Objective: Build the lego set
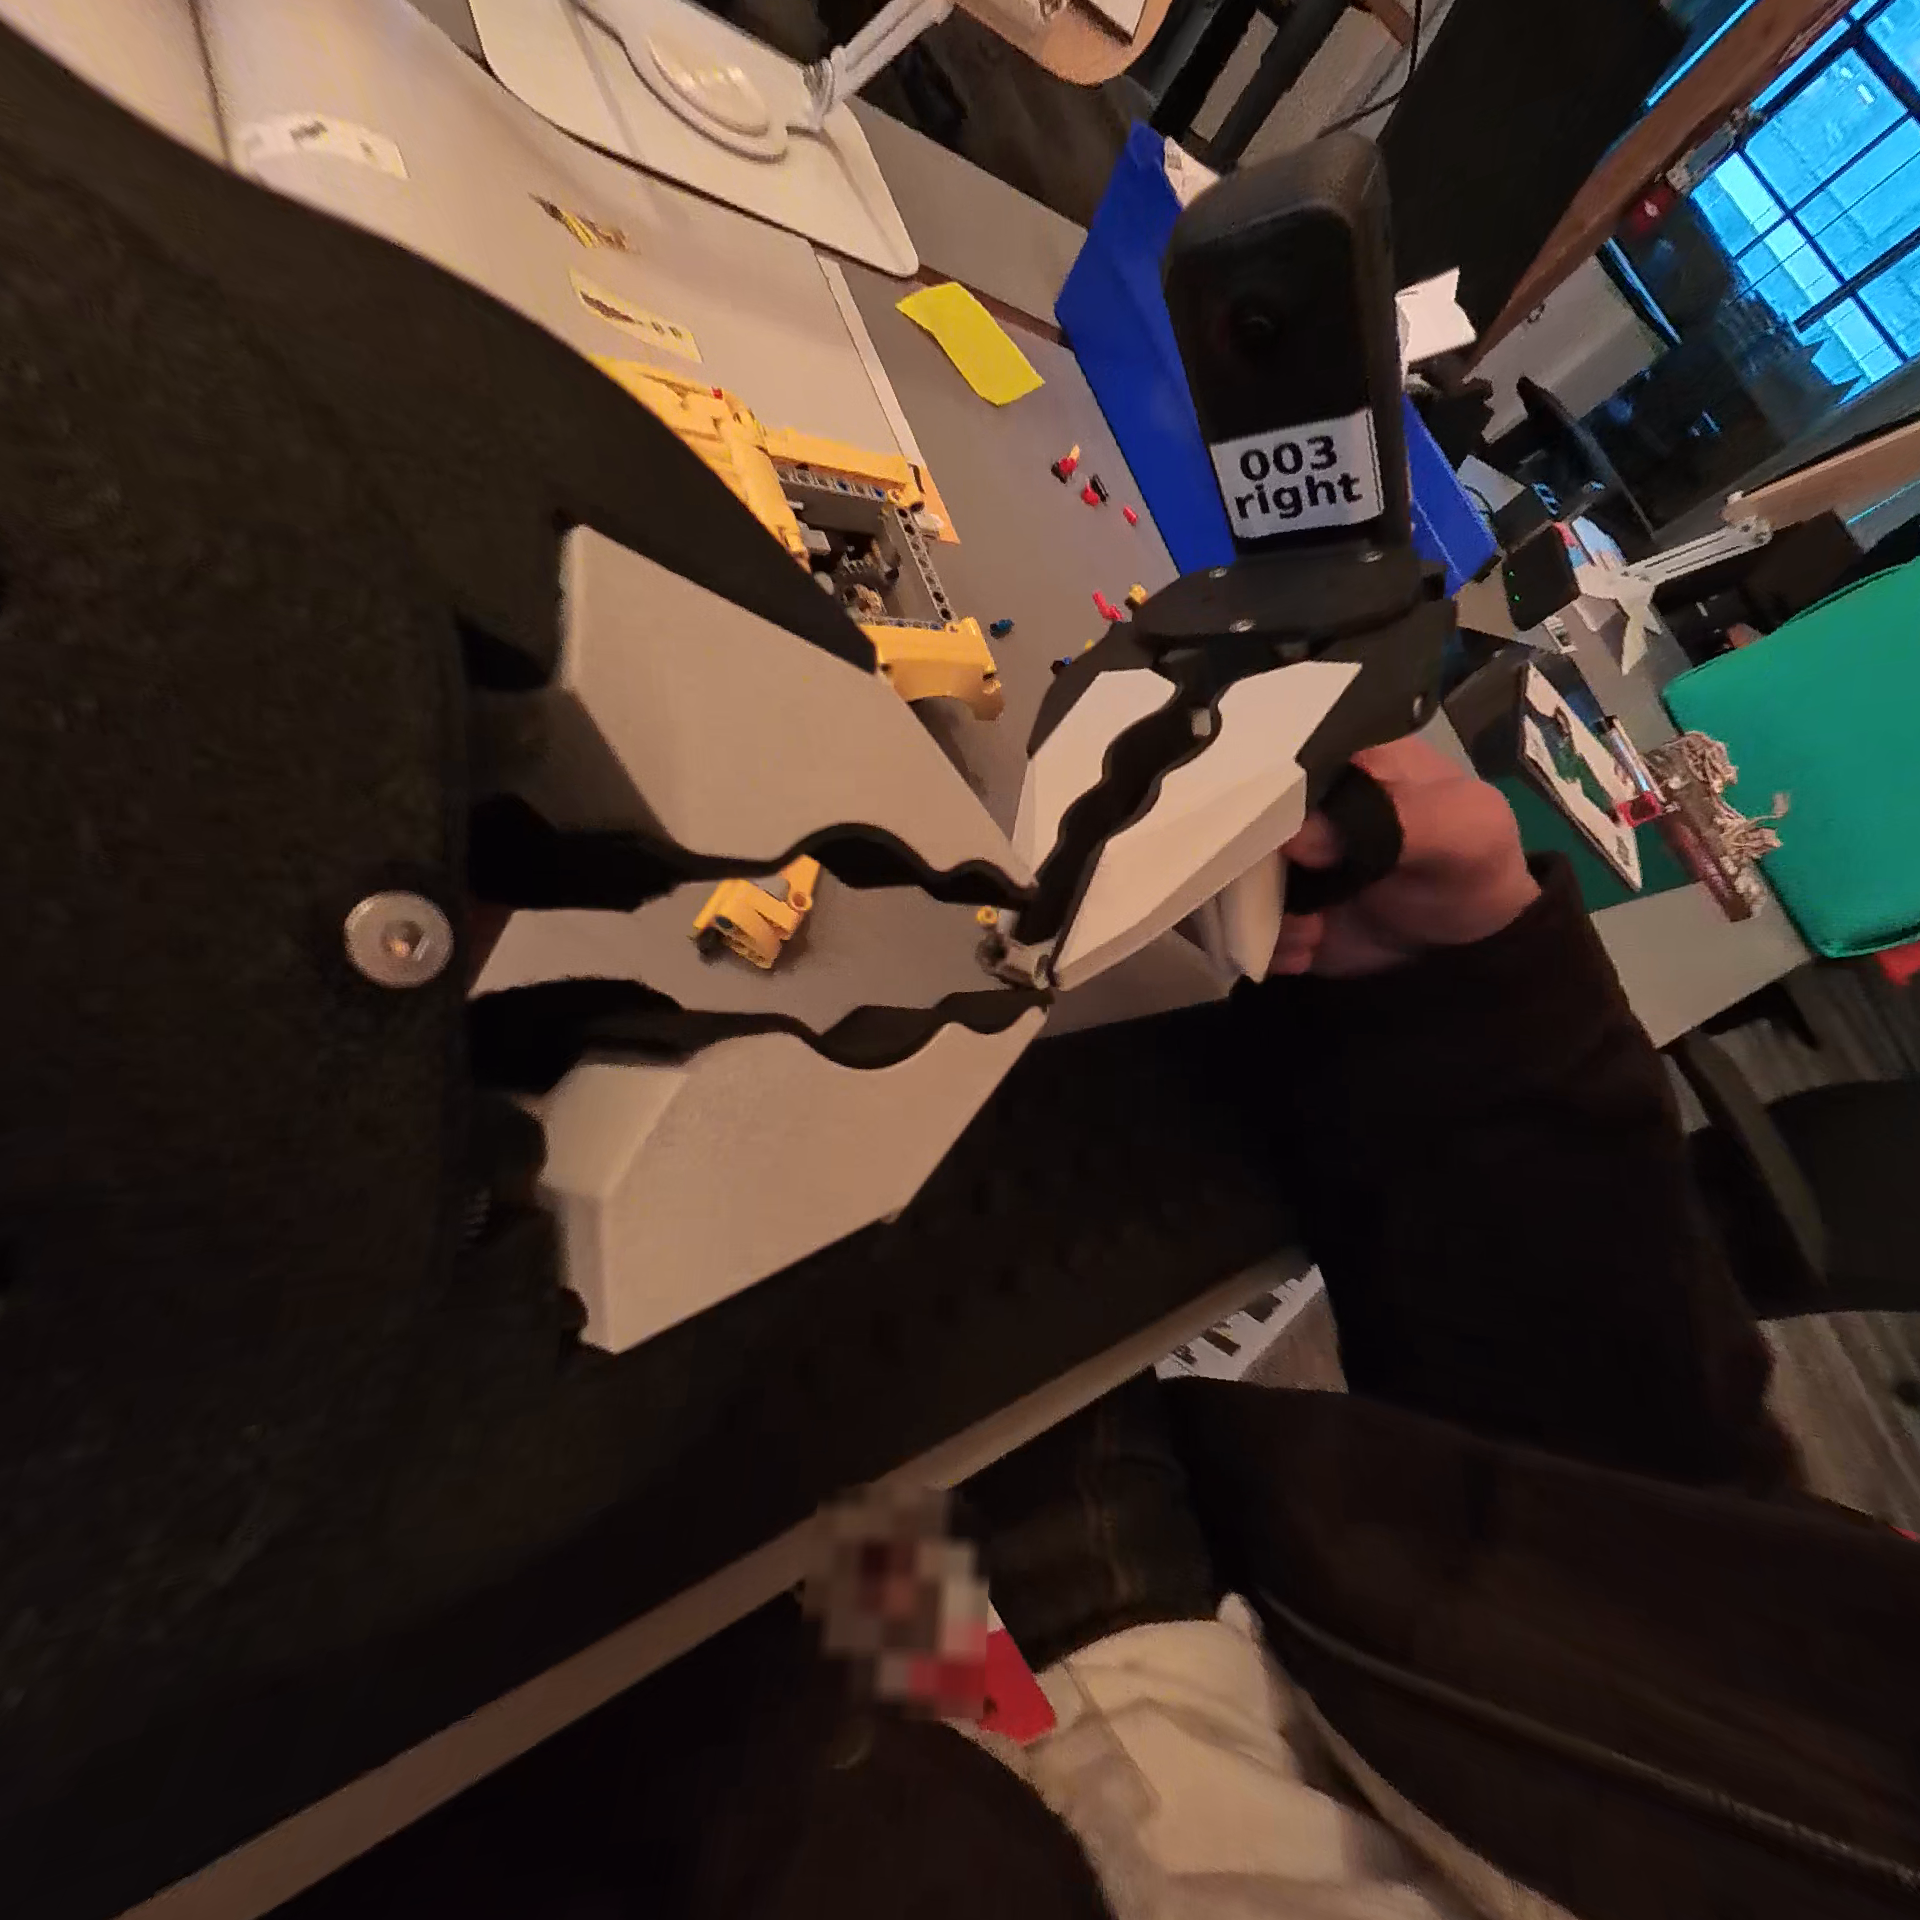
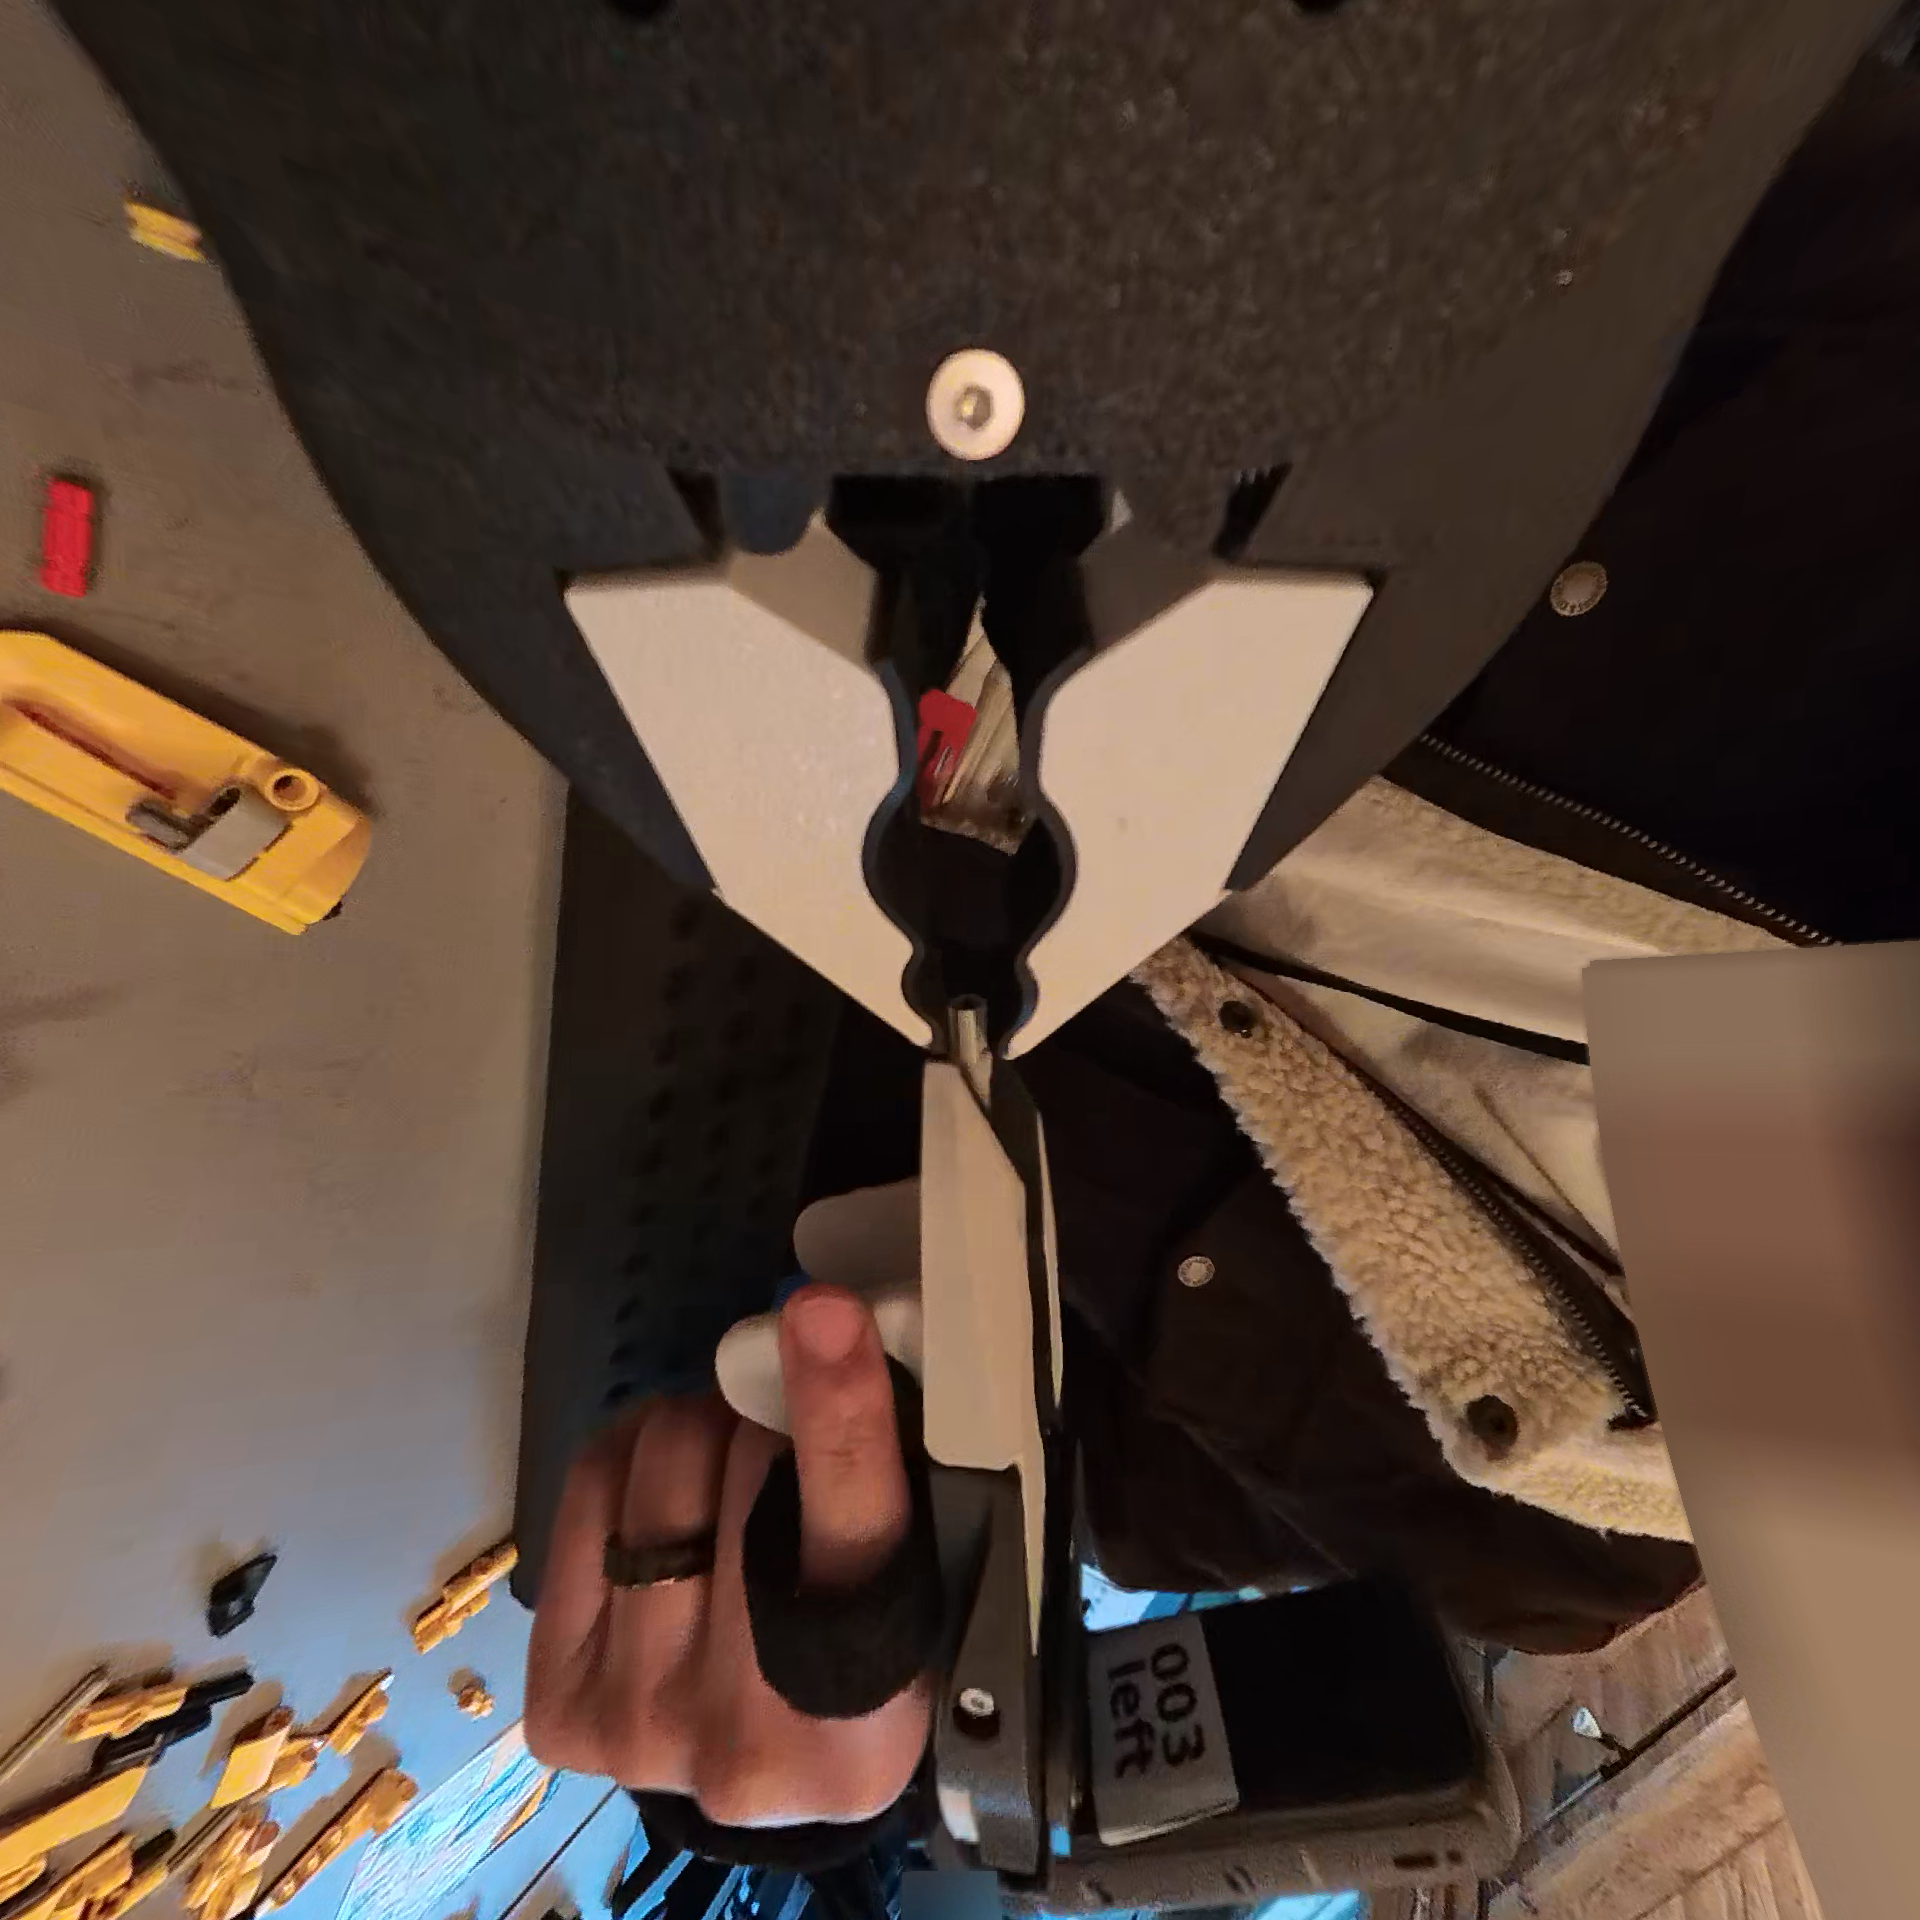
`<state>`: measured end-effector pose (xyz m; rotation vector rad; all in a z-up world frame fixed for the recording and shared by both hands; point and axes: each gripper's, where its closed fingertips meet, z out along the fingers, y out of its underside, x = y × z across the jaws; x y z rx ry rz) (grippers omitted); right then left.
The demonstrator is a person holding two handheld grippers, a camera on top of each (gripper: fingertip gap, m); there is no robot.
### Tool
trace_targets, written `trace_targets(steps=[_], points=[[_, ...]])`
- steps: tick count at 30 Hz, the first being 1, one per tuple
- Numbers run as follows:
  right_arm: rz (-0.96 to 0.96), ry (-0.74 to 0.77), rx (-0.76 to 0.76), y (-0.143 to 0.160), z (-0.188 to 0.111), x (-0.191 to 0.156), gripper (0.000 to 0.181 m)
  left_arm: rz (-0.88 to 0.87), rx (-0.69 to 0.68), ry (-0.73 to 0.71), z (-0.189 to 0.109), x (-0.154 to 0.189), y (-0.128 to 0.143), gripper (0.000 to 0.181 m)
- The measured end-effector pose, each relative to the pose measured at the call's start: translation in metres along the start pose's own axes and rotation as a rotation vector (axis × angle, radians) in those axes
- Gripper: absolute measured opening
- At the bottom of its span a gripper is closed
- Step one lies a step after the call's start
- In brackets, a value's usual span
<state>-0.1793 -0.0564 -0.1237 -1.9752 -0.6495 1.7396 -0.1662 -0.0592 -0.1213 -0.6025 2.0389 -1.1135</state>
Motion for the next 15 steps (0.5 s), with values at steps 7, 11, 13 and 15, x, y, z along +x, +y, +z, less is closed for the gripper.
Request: trace_targets(steps=[7,11,13,15], points=[[0.042,-0.006,0.075,-0.005,-0.013,0.009,0.008,0.033,0.018,-0.049,0.005,-0.007,0.003,0.008],[-0.006,0.102,0.185,-0.011,-0.044,0.016,0.013,-0.034,0.088,-0.105,0.0,-0.02,0.003,0.008],[-0.107,0.23,0.252,-0.014,-0.063,0.021,0.015,-0.115,0.127,-0.119,-0.001,-0.025,0.007,0.008],[-0.276,0.481,0.231,-0.007,-0.082,0.042,0.018,-0.283,0.172,-0.102,-0.001,-0.031,0.017,0.008]])
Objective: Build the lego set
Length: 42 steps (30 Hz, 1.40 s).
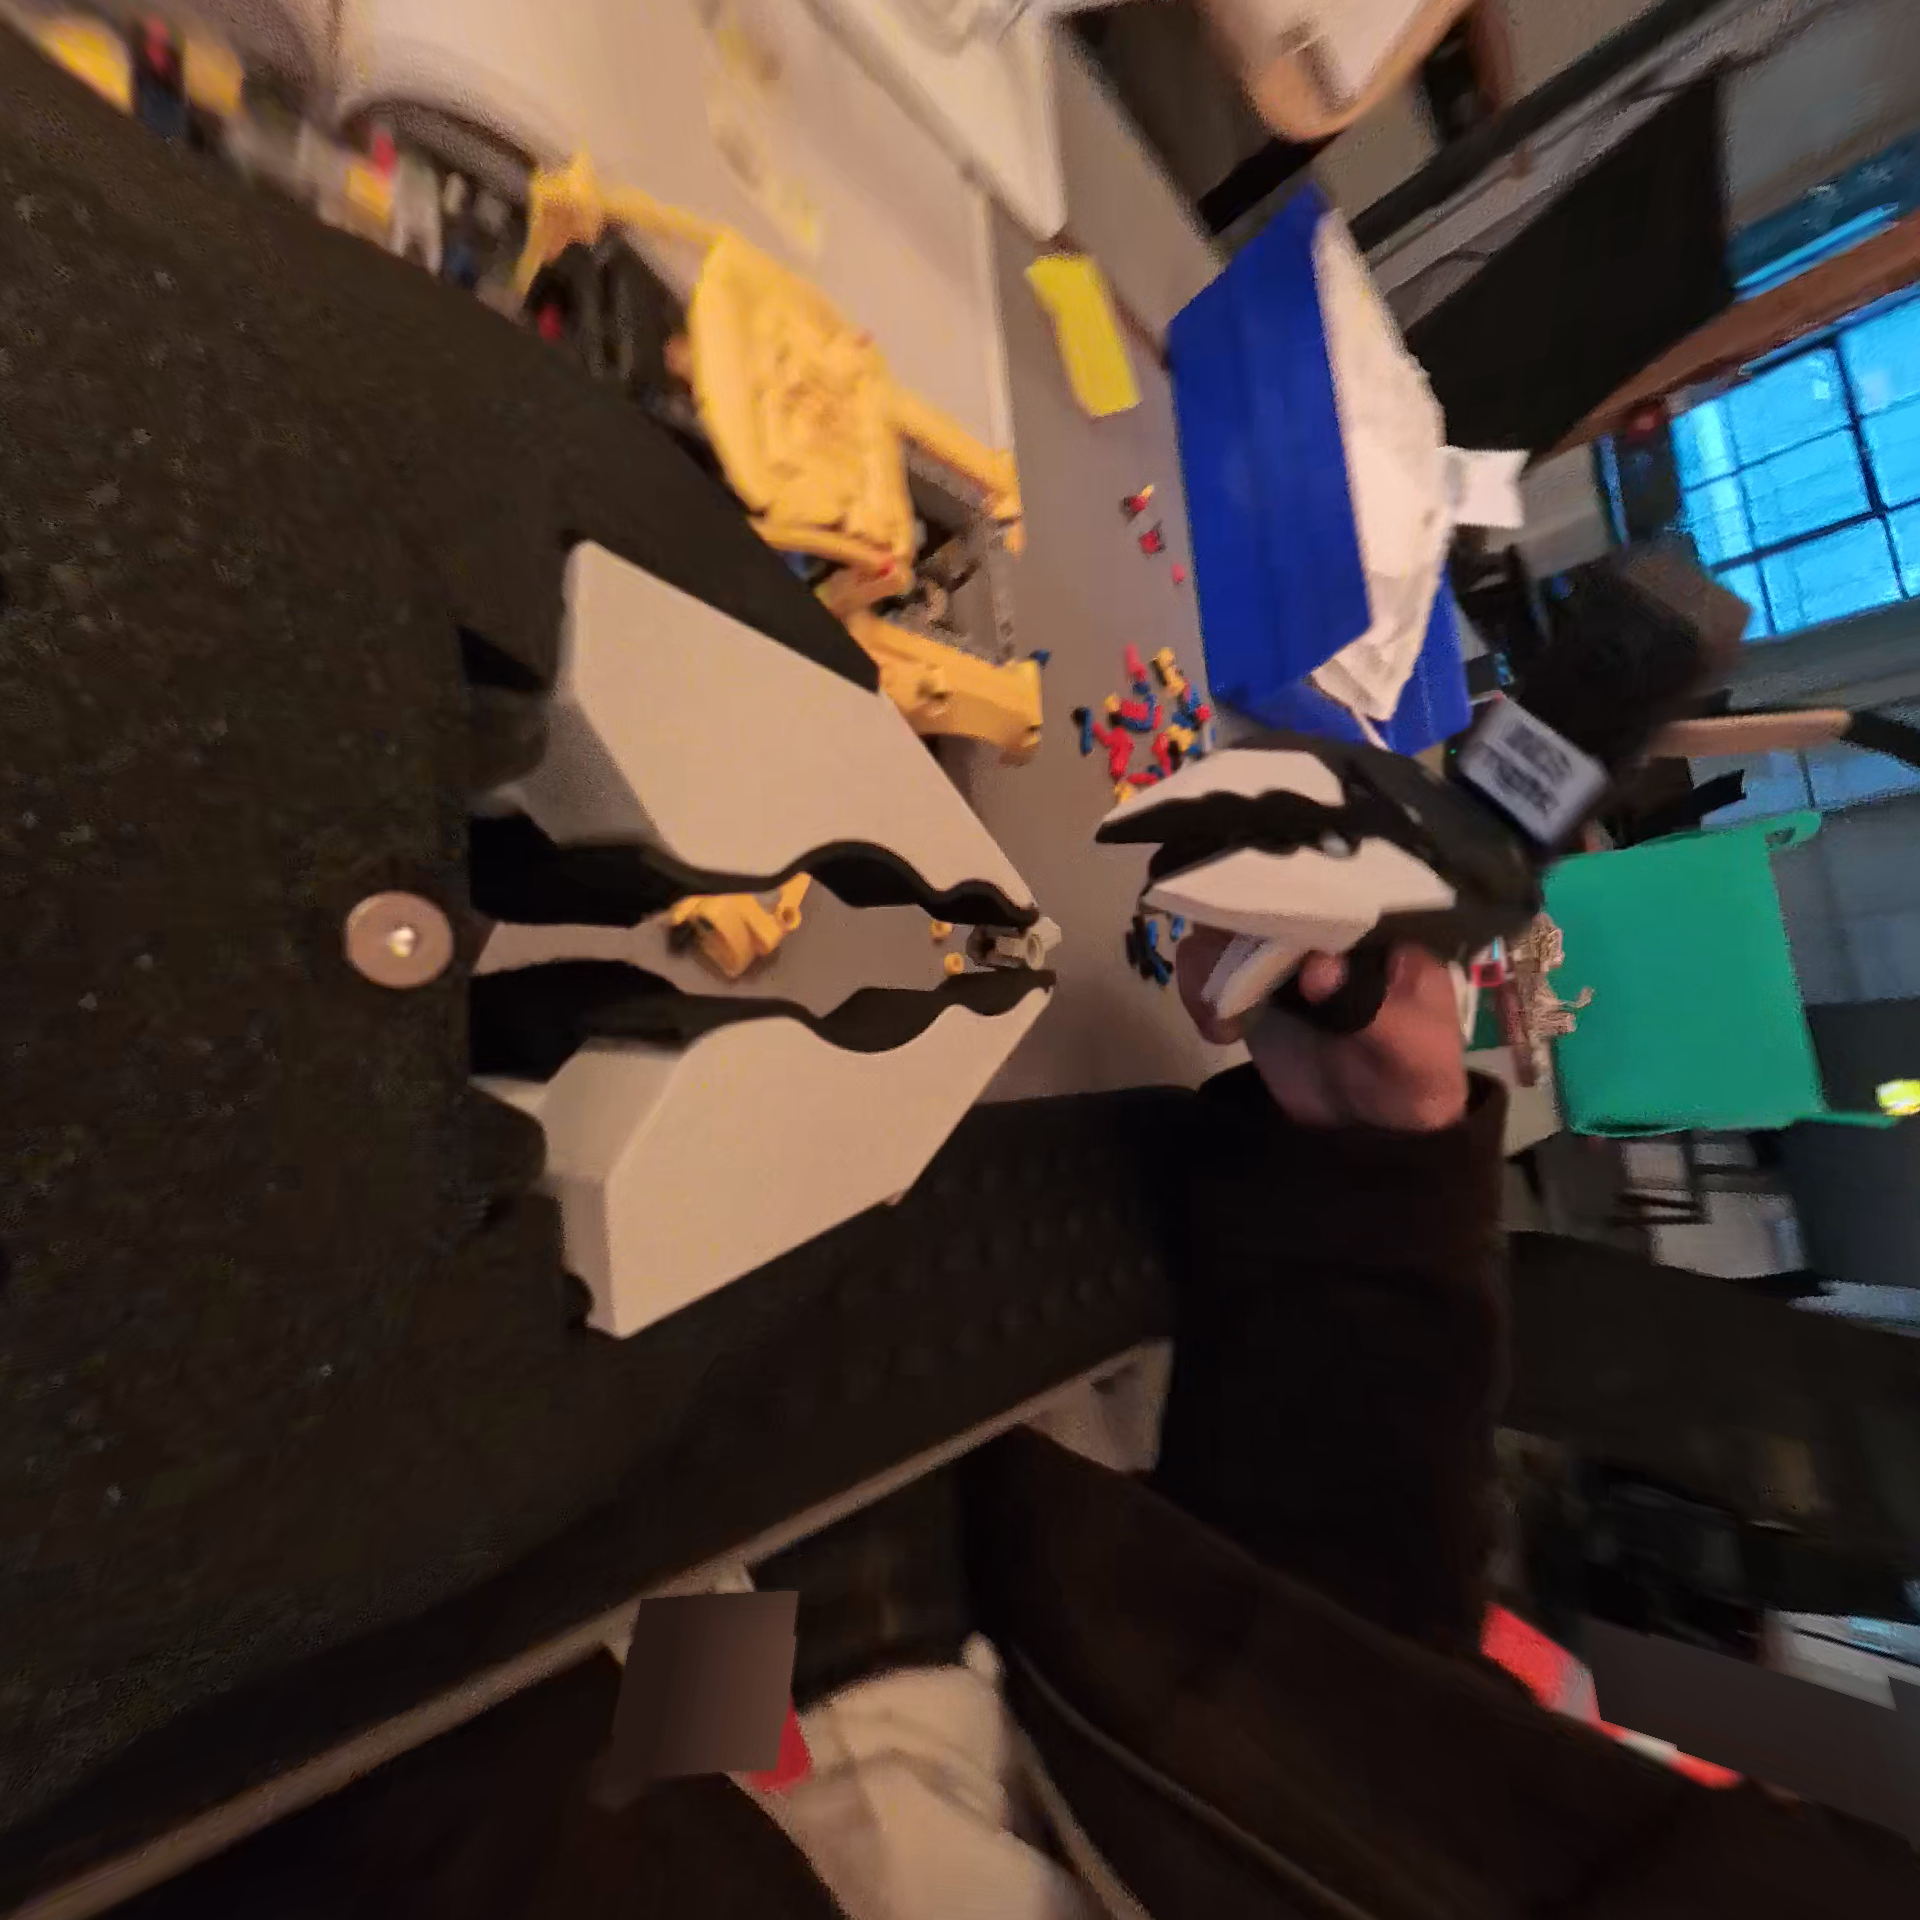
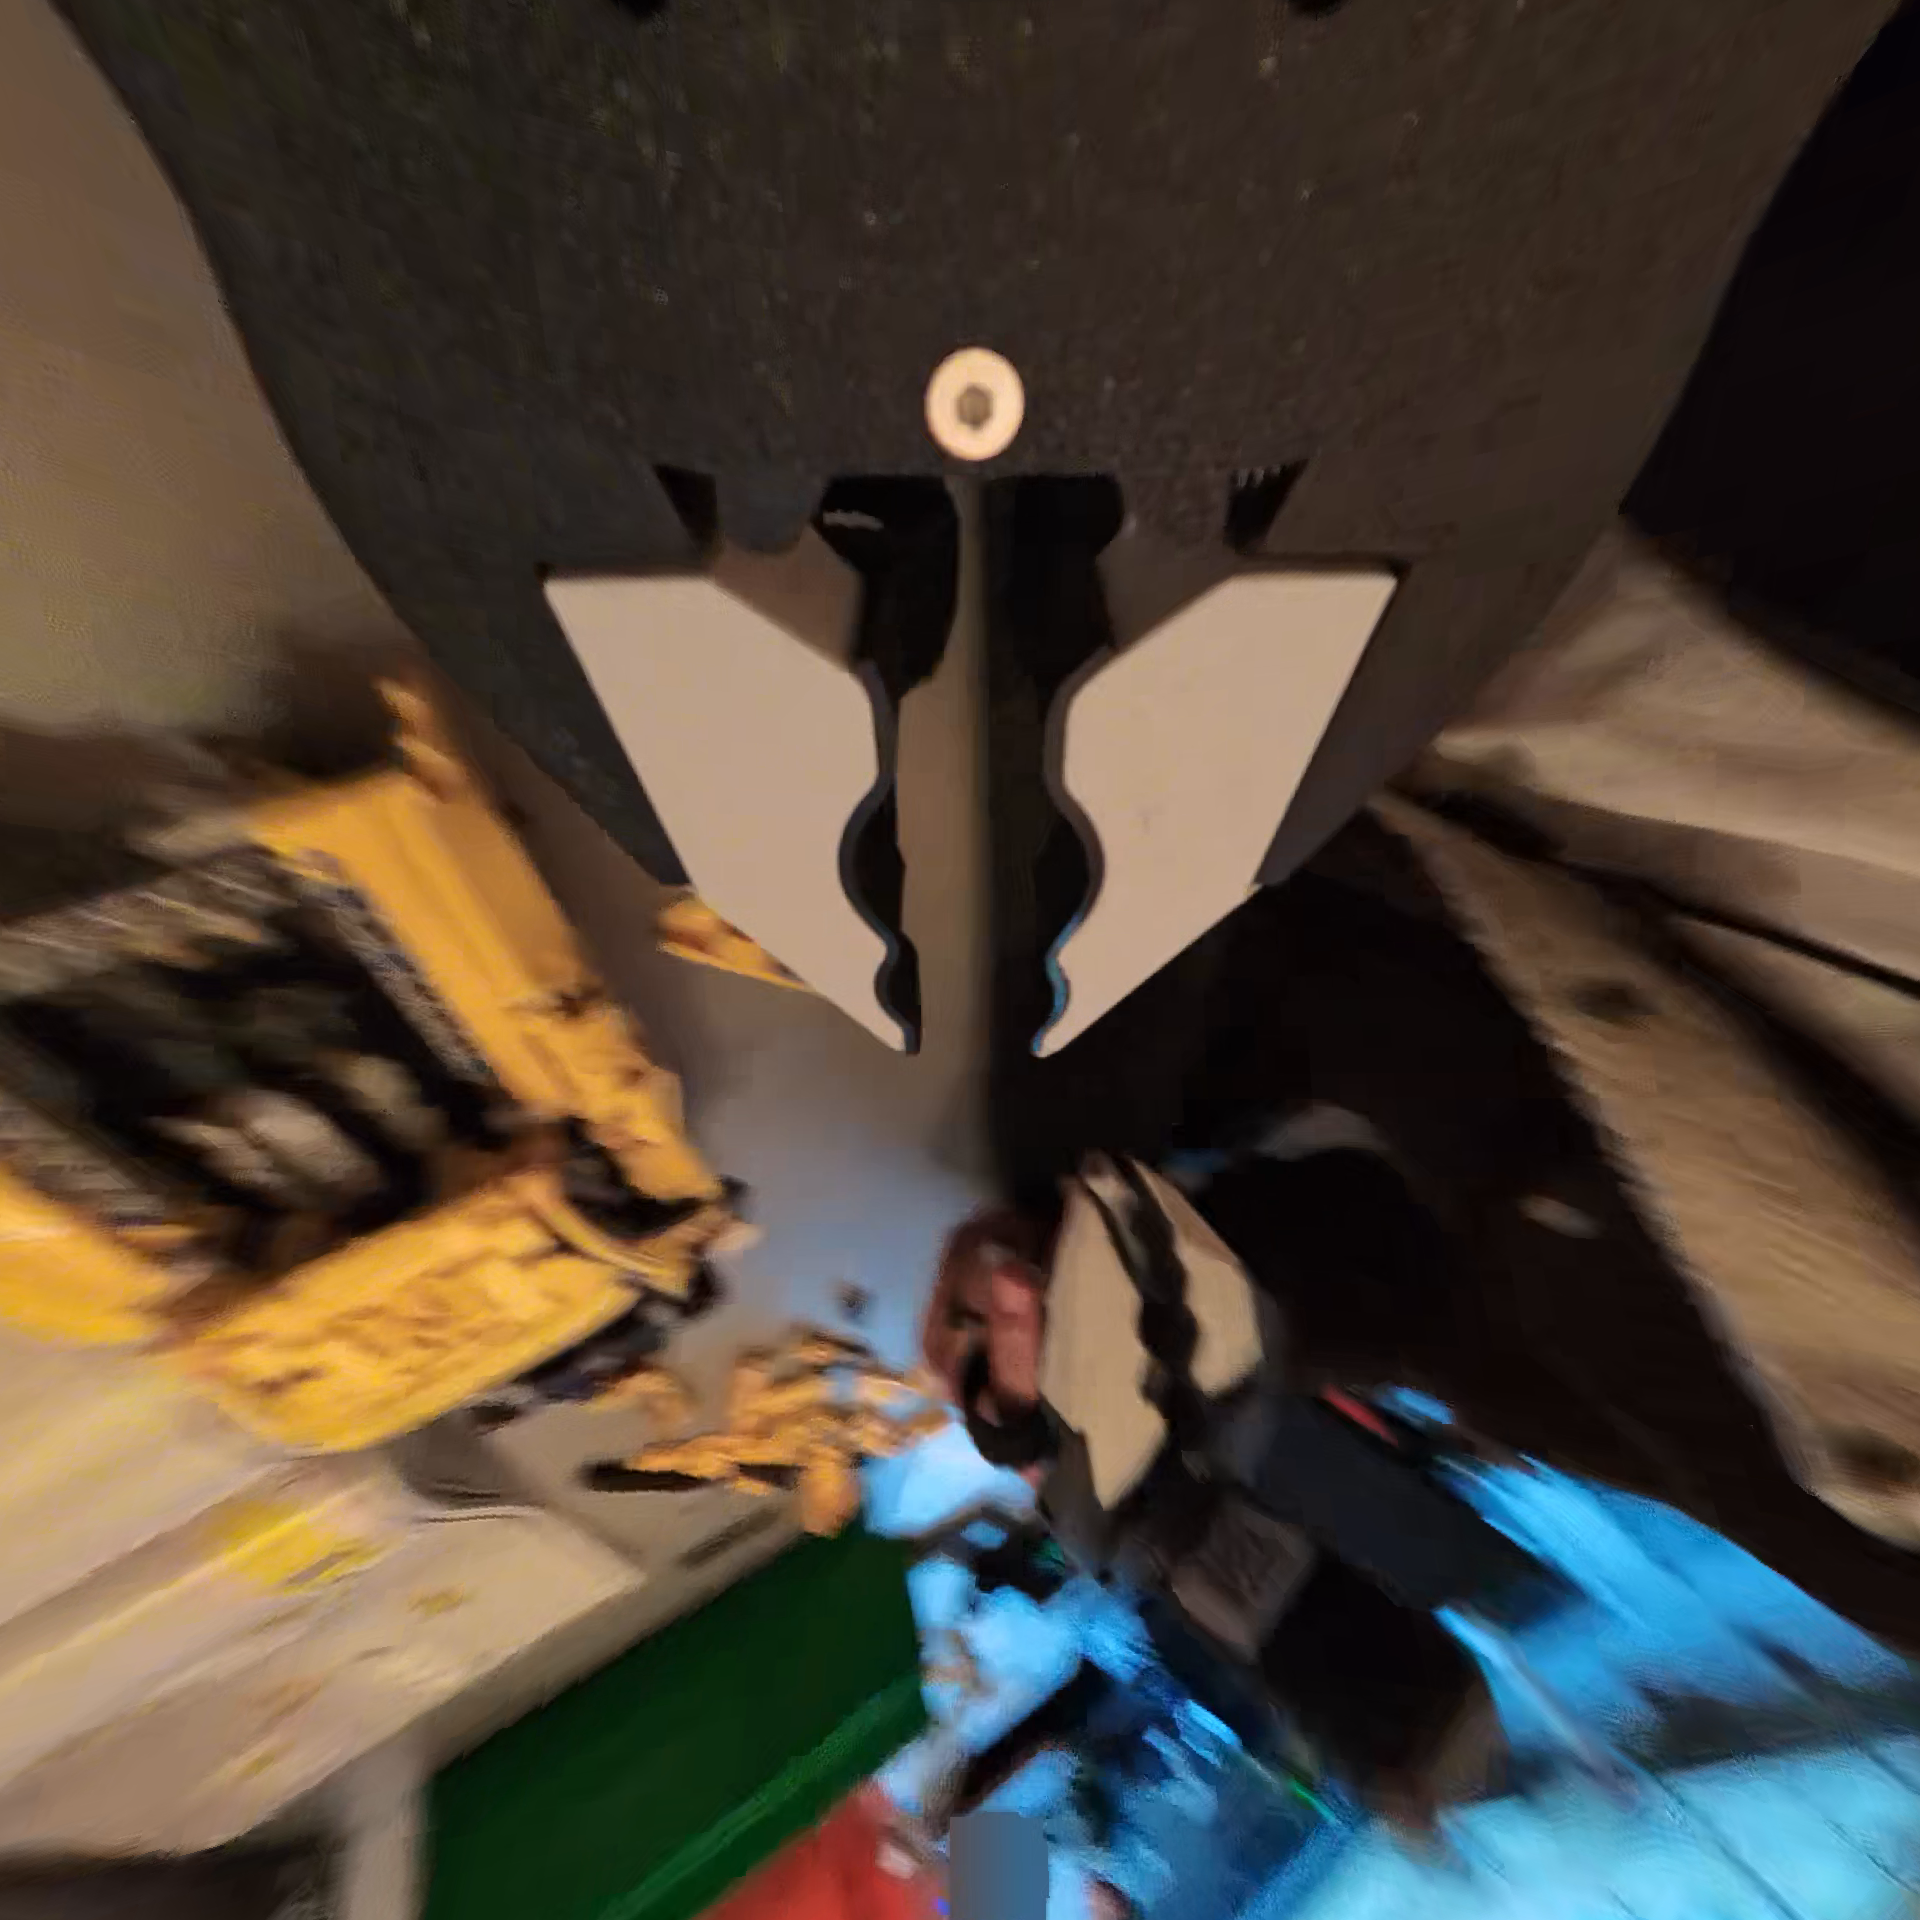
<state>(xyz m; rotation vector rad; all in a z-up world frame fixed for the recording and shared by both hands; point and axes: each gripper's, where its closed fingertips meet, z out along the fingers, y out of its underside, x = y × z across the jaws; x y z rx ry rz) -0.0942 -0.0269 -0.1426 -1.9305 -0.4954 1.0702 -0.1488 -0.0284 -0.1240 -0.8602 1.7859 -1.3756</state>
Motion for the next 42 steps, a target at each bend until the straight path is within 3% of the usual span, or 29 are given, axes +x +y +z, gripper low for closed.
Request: trace_targets(steps=[3,7,13,18,21,27,33,37,42], points=[[-0.191,0.261,-0.17,0.037,-0.005,0.032,0.017,-0.231,0.004,0.04,-0.002,-0.01,0.016,0.008],[-0.278,0.36,-0.33,0.066,0.01,0.052,0.023,-0.377,0.054,0.095,-0.009,-0.015,0.018,0.008],[-0.3,0.388,-0.436,0.078,0.021,0.064,0.02,-0.426,0.087,0.098,-0.009,-0.018,0.017,0.008],[-0.354,0.403,-0.445,0.076,0.029,0.065,0.016,-0.472,0.122,0.11,-0.01,-0.02,0.013,0.008],[-0.419,0.457,-0.453,0.076,0.028,0.07,0.003,-0.513,0.149,0.135,-0.012,-0.021,0.01,0.008],[-0.531,0.527,-0.49,0.072,0.025,0.069,0.003,-0.572,0.193,0.164,-0.016,-0.024,0.006,0.008],[-0.694,0.485,-0.091,0.002,0.034,0.02,0.002,-0.623,0.197,0.188,-0.016,-0.026,0.007,0.008],[-0.579,0.451,-0.027,-0.008,0.056,0.006,0.003,-0.707,0.195,0.216,-0.018,-0.028,0.009,0.007],[-0.614,0.417,0.023,-0.011,0.067,-0.001,0.003,-0.734,0.194,0.24,-0.02,-0.028,0.01,0.007]])
